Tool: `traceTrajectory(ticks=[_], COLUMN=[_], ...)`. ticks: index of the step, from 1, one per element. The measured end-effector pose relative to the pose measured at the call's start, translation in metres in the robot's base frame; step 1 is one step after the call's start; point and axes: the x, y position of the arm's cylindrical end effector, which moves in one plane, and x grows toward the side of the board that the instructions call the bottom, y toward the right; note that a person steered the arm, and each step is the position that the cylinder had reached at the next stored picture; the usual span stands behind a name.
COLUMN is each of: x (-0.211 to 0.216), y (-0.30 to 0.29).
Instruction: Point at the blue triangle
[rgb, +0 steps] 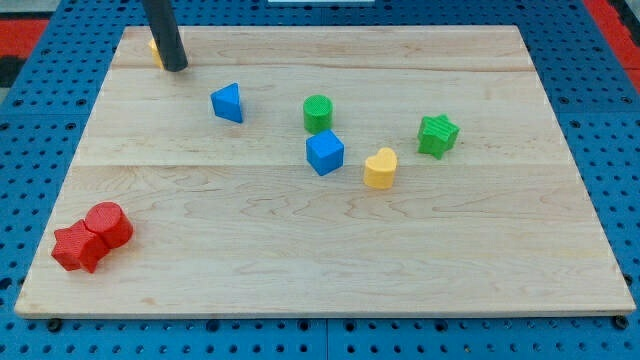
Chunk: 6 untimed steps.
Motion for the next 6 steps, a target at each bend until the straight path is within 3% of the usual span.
traceTrajectory(ticks=[2,3,6], x=[-0.023,-0.008,0.158], y=[0.001,0.035,0.050])
